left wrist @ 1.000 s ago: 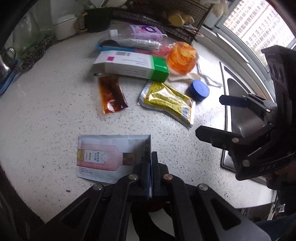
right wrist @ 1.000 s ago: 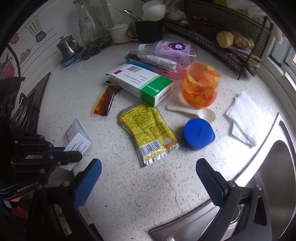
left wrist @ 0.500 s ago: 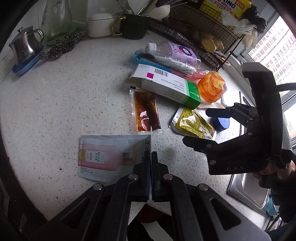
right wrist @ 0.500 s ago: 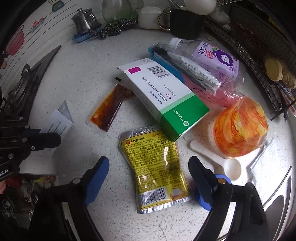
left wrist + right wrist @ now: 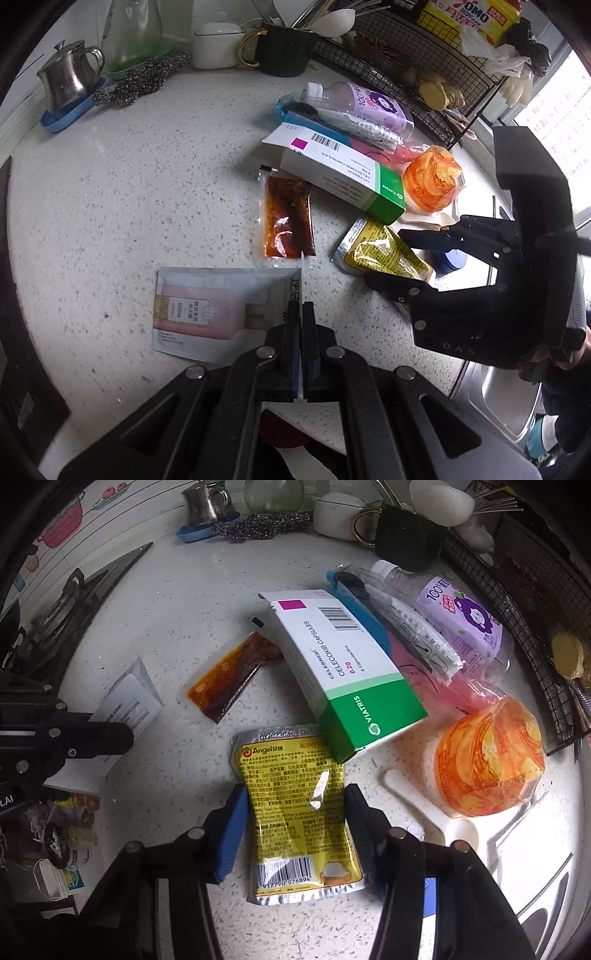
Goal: Collect trash
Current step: 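Grasp the yellow snack wrapper with the right tool while the left tool holds the packet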
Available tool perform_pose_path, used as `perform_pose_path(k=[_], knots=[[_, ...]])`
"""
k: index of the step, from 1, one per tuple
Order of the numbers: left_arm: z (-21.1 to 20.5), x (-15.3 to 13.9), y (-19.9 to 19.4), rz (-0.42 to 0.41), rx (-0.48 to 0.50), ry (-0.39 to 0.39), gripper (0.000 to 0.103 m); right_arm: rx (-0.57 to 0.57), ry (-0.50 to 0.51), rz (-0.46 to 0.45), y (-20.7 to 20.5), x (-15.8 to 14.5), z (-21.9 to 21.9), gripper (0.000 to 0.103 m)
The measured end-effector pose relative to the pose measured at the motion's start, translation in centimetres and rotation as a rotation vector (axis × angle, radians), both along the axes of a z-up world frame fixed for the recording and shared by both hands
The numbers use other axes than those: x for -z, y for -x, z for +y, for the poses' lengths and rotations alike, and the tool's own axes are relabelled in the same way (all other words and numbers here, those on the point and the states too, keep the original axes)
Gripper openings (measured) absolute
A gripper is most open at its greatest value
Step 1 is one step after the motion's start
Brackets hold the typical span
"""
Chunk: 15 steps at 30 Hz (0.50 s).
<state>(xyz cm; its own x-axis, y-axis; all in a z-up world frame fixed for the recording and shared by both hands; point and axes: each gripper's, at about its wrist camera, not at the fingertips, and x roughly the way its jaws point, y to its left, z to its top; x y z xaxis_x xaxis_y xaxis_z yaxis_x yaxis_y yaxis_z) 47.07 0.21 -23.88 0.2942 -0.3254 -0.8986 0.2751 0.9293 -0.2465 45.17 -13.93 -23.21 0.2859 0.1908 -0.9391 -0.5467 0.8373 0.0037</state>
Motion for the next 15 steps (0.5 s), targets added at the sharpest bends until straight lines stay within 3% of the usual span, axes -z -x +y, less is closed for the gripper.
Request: perform_pose_path(k=[9,15], knots=[[-2.2,-0.8,2.7,-0.025,-0.099,-0.058,0.000,-0.034,-0.095,-0.044,2.6,-0.7,-1.9,0.037],[-2.3,-3.7,5.4,-0.060,-0.129,-0.048,0.000,-0.001,-0.191,-0.052,3.8,-4.1,-4.3,0.037]])
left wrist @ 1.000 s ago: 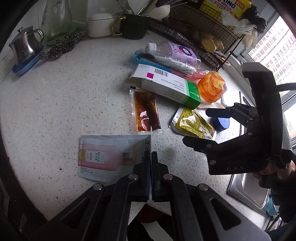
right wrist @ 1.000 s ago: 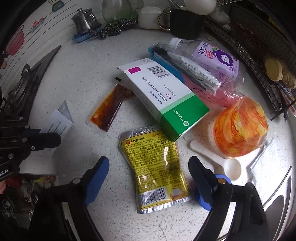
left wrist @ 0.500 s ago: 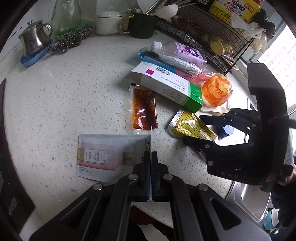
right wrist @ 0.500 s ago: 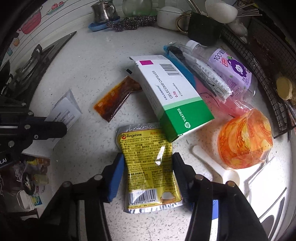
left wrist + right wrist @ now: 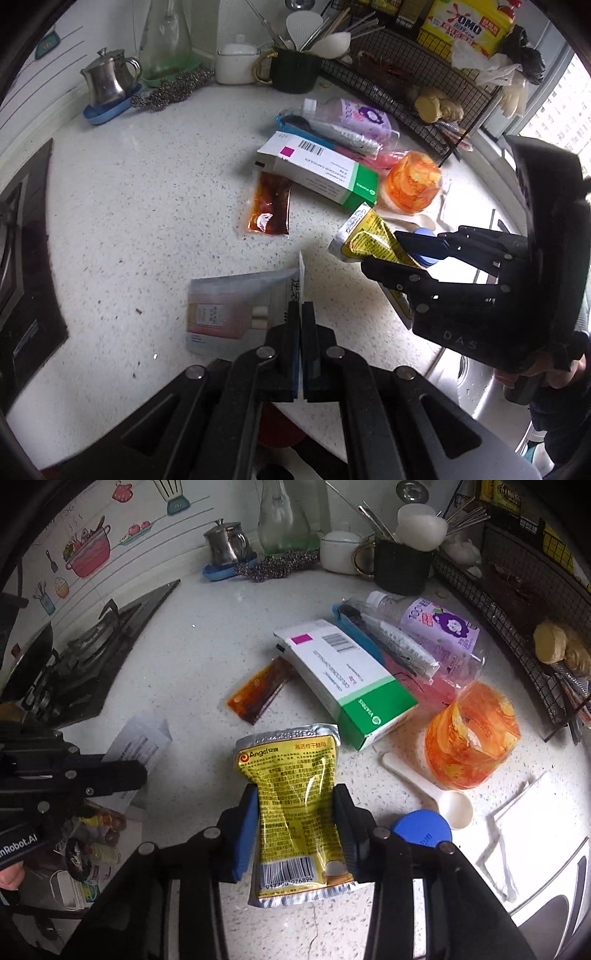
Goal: Collect trash
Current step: 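Grasp the yellow snack wrapper with the right tool while the left tool holds the packet, then lower both tools to the red bucket and release the packet with the left tool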
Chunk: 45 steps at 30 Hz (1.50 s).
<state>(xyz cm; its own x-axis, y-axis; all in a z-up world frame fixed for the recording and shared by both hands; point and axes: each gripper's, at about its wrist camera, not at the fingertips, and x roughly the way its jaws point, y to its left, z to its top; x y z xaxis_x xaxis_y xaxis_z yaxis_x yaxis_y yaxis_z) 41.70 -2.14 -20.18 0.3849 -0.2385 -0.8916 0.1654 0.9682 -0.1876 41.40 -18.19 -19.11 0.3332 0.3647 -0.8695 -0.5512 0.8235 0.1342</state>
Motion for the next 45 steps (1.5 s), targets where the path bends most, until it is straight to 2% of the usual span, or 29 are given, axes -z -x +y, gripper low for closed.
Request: perform_pose_path(k=[8,17,22,26,30,35,39,45], knots=[[1.6,-4.4,5.3,-0.063,-0.030,0.017,0.000,0.000,-0.032,-0.049,4.2,-4.9,0.6,0.037],[5.1,-8.4,13.9,-0.134,-0.021,0.026,0.000,0.052,-0.047,-0.113,13.6,-9.5,3.7,0.038],[6.9,-9.0,18.6,-0.149,0.003,0.027,0.000,0.088,-0.034,-0.134,19.1,-10.0,5.1,0.038],[8.2,-8.4,21.8,-0.139,0.018,0.029,0.000,0.142,-0.032,-0.125,22.2,-9.4,5.7,0.038],[9.3,-6.5,23.8,-0.099,0.017,0.043,0.000,0.180,-0.017,-0.105,24.9,-7.9,6.5,0.038],[10.0,-2.4,25.7,-0.024,0.029,0.057,0.000,0.223,-0.003,-0.055,27.0,-4.8,6.9,0.038],[10.2,2.4,26.4,0.034,0.036,0.056,0.000,0.258,0.019,-0.017,28.0,-0.3,7.1,0.038],[10.4,11.7,26.6,0.140,0.035,0.069,0.000,0.271,0.082,0.036,29.2,8.0,7.6,0.038]])
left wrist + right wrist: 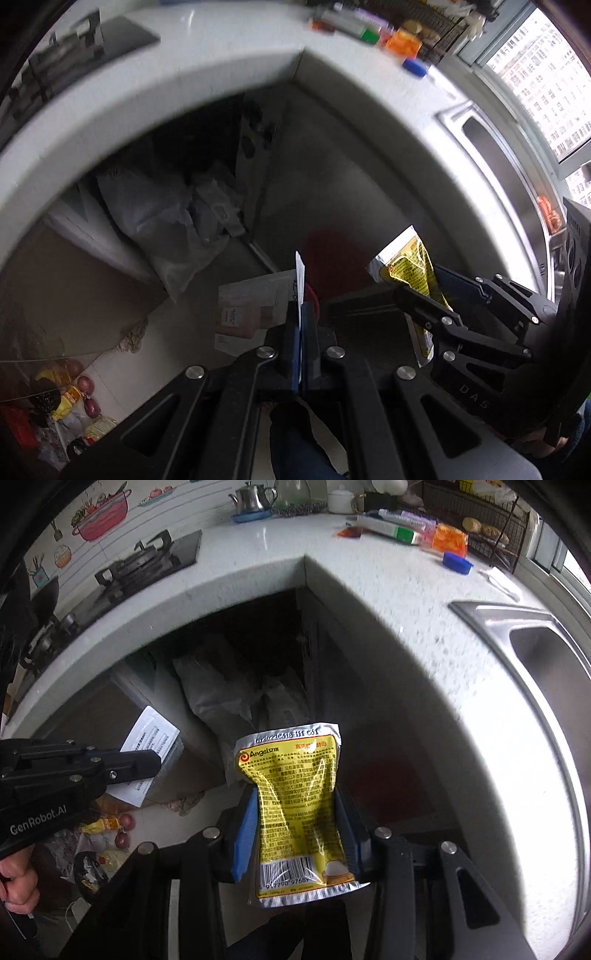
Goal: Collect trash
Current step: 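Lower both tools to the red bucket and release the packet with the left tool, then open the right tool to drop the yellow wrapper into the red bucket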
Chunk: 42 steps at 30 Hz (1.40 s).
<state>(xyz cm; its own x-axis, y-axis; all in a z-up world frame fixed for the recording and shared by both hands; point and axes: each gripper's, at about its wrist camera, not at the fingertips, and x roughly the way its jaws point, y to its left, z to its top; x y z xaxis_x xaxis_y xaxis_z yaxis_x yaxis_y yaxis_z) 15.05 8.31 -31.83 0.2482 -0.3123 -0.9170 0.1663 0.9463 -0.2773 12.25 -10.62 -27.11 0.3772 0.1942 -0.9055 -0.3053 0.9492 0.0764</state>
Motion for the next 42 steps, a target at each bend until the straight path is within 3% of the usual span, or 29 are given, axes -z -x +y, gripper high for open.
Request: perform_pose_path(k=[9,13,22,25,26,30,33,42], knots=[[-1.0,13.3,0.1,0.125,0.038,-0.002,0.000,0.053,0.023,0.116,-0.7,12.9,-1.2,0.038],[-2.5,18.0,-0.2,0.156,0.076,0.014,0.000,0.079,0.045,0.112,-0.8,16.3,-1.8,0.038],[-6.0,25.2,-1.8,0.178,0.172,0.017,0.000,0.105,0.088,0.123,-0.3,21.3,-3.3,0.038],[-6.9,26.4,-2.2,0.185,0.204,0.029,0.001,0.129,0.095,0.114,0.1,21.9,-4.5,0.038],[-7.1,26.7,-2.3,0.187,0.207,0.031,0.005,0.136,0.097,0.111,0.3,22.0,-4.8,0.038],[-7.0,27.1,-3.0,0.177,0.188,0.030,0.047,0.155,0.098,0.118,0.8,22.5,-5.7,0.038],[-6.9,26.8,-3.2,0.161,0.177,0.014,0.062,0.163,0.095,0.126,0.7,22.6,-6.0,0.038],[-4.2,24.7,-2.6,0.152,0.144,-0.049,0.062,0.106,0.067,0.108,0.1,21.1,-5.1,0.039]])
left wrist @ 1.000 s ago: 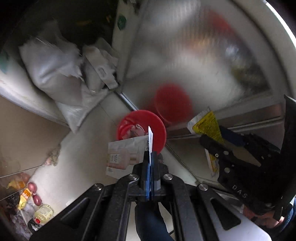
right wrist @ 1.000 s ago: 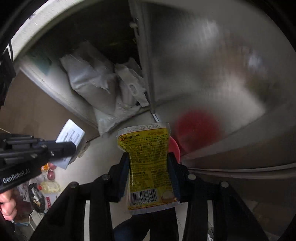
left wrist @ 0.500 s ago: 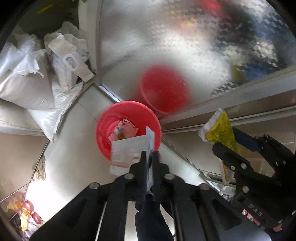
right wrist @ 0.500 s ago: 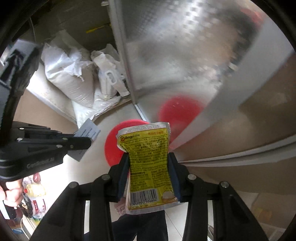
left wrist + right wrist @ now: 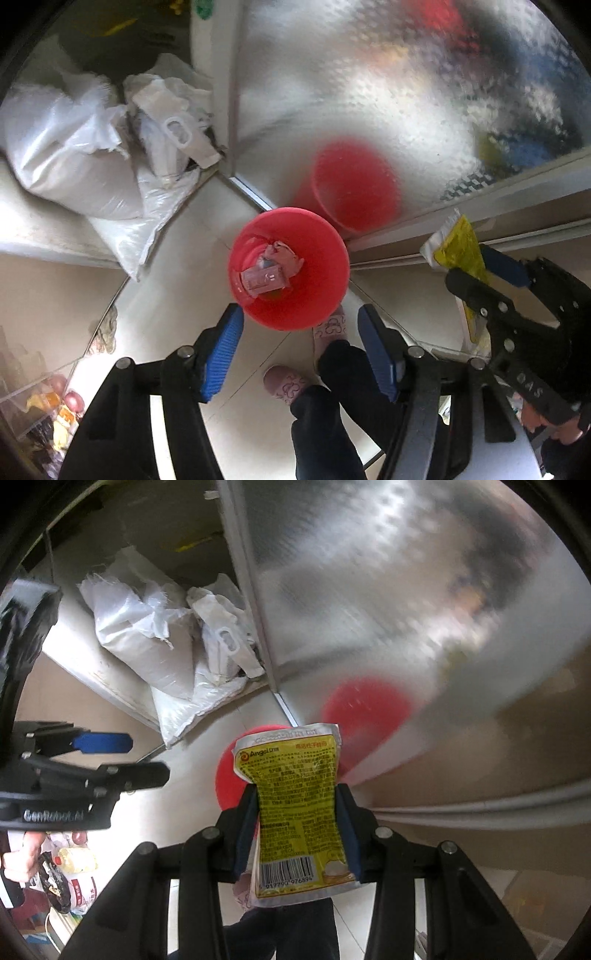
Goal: Collect trash
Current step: 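Open the right tool to drop the yellow wrapper into the red bucket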
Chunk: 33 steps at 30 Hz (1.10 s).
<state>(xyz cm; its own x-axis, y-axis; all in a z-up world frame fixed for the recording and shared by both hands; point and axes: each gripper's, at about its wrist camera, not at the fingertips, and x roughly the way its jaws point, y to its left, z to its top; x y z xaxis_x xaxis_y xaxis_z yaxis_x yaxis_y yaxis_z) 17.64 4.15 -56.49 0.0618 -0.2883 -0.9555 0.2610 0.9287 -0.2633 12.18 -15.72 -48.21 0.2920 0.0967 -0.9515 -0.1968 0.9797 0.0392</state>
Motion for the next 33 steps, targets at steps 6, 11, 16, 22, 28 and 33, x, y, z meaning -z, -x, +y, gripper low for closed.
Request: perform_pose_path(k=[6,11,16,22,28,33], knots=[[3.0,-0.5,0.8,-0.013,-0.071,-0.013,0.080,-0.056,-0.008,0.000,-0.7,0.1,1.4,0.039],[4.3,0.0,1.1,-0.038,-0.083,-0.045,0.094,-0.104,-0.005,0.013,-1.2,1.3,2.7,0.039],[5.0,0.7,1.2,-0.024,-0.085,-0.033,0.094,-0.131,0.006,0.014,-1.5,2.6,3.5,0.040],[5.8,1.7,1.5,-0.024,-0.104,-0.036,0.095,-0.158,0.004,0.031,-1.9,4.3,4.3,0.041],[6.2,2.3,1.4,-0.032,-0.105,-0.008,0.103,-0.183,0.004,0.036,-2.2,5.5,5.0,0.042],[6.3,2.8,1.3,-0.029,-0.115,-0.008,0.103,-0.202,0.017,0.049,-2.2,6.5,5.7,0.057]])
